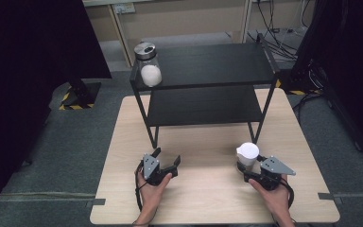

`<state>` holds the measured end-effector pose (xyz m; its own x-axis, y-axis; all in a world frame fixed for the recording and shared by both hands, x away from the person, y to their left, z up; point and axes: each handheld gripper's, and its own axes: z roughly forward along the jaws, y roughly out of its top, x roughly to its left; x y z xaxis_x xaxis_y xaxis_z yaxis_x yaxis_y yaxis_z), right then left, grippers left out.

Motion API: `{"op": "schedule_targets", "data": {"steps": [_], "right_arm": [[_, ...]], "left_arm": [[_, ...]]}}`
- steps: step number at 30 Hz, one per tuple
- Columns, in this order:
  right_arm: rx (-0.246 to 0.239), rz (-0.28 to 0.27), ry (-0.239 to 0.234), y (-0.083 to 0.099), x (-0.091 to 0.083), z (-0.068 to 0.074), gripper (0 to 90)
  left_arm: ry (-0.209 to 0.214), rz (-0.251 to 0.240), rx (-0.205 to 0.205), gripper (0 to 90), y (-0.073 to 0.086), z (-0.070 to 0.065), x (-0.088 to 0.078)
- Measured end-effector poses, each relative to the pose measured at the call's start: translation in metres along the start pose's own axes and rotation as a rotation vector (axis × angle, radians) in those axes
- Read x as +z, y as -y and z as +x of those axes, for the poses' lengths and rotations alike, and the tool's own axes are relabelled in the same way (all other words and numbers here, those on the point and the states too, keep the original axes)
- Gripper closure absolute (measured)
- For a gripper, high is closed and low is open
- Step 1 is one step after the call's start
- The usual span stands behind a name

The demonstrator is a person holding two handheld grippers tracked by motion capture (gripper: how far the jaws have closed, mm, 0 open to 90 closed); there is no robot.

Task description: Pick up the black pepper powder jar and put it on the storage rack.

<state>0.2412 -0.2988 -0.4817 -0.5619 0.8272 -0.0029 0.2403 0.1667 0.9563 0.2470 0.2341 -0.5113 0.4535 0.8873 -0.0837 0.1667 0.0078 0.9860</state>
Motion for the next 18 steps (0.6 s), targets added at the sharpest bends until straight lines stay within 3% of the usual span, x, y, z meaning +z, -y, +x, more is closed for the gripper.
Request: {"op": "schedule_targets", "data": {"steps": [18], "right_arm": [[-0.015, -0.015, -0.001, 0.0027, -0.0015, 0.0016, 30.8]], "left_arm": [[0.0, 0.001, -0.002, 11.7, -0.0002, 0.0001, 0.0001]]}}
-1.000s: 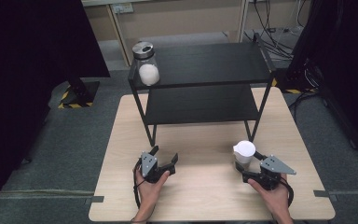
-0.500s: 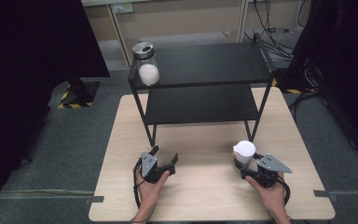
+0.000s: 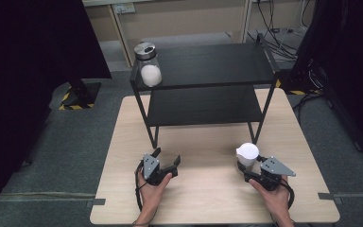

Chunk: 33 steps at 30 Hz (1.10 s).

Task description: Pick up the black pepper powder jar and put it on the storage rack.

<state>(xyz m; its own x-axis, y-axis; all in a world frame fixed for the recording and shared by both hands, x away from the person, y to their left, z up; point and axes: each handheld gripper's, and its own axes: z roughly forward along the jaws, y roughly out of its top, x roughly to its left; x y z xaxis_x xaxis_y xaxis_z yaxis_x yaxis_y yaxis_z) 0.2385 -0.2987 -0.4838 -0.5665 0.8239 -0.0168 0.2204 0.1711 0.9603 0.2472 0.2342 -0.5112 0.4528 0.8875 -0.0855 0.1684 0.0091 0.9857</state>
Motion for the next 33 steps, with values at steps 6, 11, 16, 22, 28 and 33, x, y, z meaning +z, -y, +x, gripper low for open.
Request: {"op": "schedule_targets", "data": {"steps": [6, 11, 16, 22, 28, 33], "right_arm": [[0.024, -0.029, 0.004, 0.002, -0.003, 0.0, 30.8], [0.021, -0.062, 0.011, -0.002, -0.008, 0.001, 30.8], [0.022, -0.109, 0.018, -0.006, -0.014, 0.004, 30.8], [0.024, -0.154, 0.023, -0.014, -0.018, 0.005, 30.9], [0.026, -0.184, 0.021, -0.02, -0.019, 0.005, 30.8], [0.032, -0.203, 0.018, -0.024, -0.018, 0.004, 30.8]], "left_arm": [[0.0, 0.0, 0.001, 11.7, 0.0, 0.0, 0.0], [-0.002, 0.003, 0.004, 11.7, 0.0, 0.0, 0.0], [-0.002, 0.003, 0.005, 11.8, 0.0, -0.001, 0.0], [-0.002, 0.004, 0.004, 11.8, -0.001, 0.0, 0.0], [-0.002, 0.003, 0.004, 11.8, 0.0, 0.0, 0.0], [-0.002, 0.004, 0.007, 11.8, -0.001, -0.001, 0.0]]}}
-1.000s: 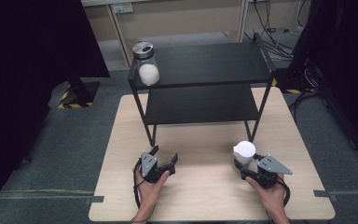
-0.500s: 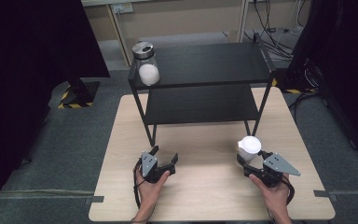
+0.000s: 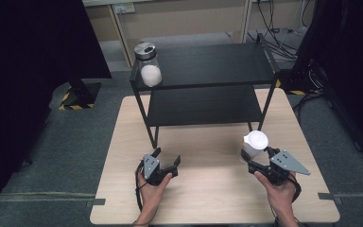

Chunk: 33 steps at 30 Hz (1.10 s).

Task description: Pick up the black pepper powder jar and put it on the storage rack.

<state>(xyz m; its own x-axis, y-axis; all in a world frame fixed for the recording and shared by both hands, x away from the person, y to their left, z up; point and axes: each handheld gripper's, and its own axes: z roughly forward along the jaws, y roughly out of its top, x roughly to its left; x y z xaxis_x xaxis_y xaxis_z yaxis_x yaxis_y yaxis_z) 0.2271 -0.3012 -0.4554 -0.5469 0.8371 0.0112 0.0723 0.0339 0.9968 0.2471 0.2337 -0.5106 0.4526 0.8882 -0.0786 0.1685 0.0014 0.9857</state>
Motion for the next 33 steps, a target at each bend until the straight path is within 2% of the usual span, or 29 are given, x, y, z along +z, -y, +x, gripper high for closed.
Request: {"op": "schedule_targets", "data": {"steps": [33], "right_arm": [[-0.046, -0.059, 0.023, -0.046, 0.005, 0.003, 30.9]], "left_arm": [[-0.001, 0.003, 0.007, 11.9, 0.0, -0.001, 0.0]]}}
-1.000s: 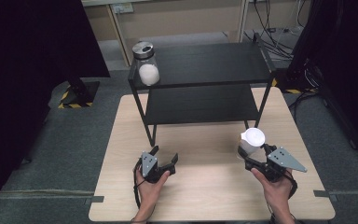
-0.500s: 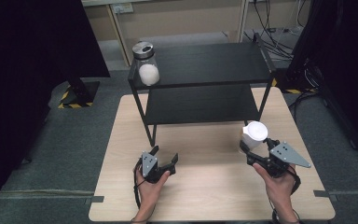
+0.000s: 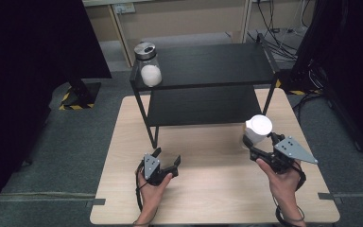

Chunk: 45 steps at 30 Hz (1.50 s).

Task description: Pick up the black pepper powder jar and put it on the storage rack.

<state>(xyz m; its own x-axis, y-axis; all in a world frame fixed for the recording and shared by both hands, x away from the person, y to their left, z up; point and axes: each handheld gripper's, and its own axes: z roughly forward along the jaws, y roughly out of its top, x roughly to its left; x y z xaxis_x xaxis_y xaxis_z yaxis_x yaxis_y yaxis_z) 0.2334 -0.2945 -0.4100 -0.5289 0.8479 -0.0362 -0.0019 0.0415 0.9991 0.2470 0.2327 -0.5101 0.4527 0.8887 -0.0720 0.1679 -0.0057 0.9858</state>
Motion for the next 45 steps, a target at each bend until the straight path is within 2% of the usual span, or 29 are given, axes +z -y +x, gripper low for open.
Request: {"op": "schedule_targets", "data": {"steps": [14, 45], "right_arm": [[0.0, -0.016, 0.014, -0.014, 0.002, 0.001, 30.9], [-0.028, -0.038, 0.038, -0.08, 0.022, 0.011, 30.8]], "left_arm": [[0.0, 0.001, 0.003, 11.9, 0.0, 0.0, 0.0], [0.0, 0.001, 0.003, 12.0, 0.0, 0.0, 0.0]]}}
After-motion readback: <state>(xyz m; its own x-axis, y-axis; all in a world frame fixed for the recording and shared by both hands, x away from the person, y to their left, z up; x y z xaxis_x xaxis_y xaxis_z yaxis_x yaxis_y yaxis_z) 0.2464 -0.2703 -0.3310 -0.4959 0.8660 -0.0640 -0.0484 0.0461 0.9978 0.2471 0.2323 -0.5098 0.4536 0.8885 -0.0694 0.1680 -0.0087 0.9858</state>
